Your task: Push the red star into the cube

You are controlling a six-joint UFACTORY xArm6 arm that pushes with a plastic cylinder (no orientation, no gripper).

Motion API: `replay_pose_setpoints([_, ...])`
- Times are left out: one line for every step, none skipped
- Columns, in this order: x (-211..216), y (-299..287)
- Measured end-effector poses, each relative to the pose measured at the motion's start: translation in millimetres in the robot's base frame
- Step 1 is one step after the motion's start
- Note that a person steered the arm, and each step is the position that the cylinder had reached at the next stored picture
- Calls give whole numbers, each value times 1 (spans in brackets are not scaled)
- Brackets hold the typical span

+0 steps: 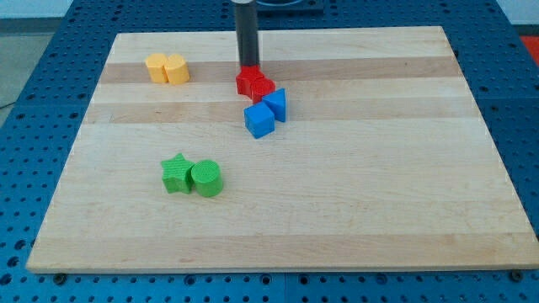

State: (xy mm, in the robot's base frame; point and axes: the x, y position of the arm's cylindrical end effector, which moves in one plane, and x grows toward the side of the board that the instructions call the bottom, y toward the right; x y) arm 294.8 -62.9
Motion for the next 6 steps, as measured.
replay_pose_setpoints([9, -27])
replay_pose_setpoints([25, -32])
replay_pose_setpoints([17, -32])
replay_pose_setpoints([-14, -29])
replay_pose_setpoints([-24, 15])
replay_pose_setpoints([-5, 27])
